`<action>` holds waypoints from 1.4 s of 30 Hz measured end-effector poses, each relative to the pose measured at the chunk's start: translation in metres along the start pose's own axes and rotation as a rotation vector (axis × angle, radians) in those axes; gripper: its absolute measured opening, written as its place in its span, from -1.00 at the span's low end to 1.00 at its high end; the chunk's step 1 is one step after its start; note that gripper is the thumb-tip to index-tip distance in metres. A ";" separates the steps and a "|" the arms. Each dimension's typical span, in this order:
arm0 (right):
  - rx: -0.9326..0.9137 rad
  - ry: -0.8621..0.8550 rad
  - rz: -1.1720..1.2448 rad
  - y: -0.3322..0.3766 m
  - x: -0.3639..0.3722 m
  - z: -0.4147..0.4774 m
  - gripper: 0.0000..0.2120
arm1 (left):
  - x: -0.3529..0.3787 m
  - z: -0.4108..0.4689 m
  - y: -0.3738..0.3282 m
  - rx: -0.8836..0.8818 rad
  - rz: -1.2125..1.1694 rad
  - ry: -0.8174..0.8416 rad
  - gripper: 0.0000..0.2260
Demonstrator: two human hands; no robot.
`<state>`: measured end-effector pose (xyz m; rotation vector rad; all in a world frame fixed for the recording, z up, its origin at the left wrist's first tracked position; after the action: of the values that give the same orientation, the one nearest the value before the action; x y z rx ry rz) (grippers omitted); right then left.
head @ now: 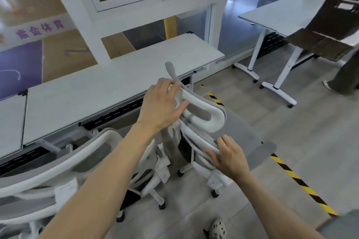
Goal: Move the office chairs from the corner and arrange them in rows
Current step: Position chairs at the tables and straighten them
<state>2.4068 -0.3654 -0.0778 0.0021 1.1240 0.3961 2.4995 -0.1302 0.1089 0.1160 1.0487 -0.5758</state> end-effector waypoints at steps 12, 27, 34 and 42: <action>0.189 -0.067 -0.147 -0.085 -0.038 -0.022 -0.51 | 0.072 0.073 -0.033 0.098 -0.154 0.172 -0.26; 0.166 -0.010 -0.110 -0.217 -0.045 0.015 -0.35 | 0.091 0.087 -0.100 0.096 -0.079 -0.138 -0.26; 0.079 -0.040 -0.106 -0.207 -0.041 0.070 -0.16 | 0.112 0.098 -0.109 0.044 0.002 -0.116 -0.38; 0.028 0.022 -0.075 -0.232 -0.019 0.123 -0.12 | 0.129 0.116 -0.098 0.035 0.072 -0.190 -0.51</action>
<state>2.5792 -0.5630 -0.0536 -0.0195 1.1474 0.3142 2.5885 -0.3048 0.0762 0.1265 0.8471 -0.5295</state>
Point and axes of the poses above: each hand's wrist, its own z-axis towards the middle knuckle, its own x-axis out of the palm, y = z × x, the point moved 7 cm from there along z, towards the middle knuckle, and after that the axes turned 10 degrees about -z, right-handed, at the moved point
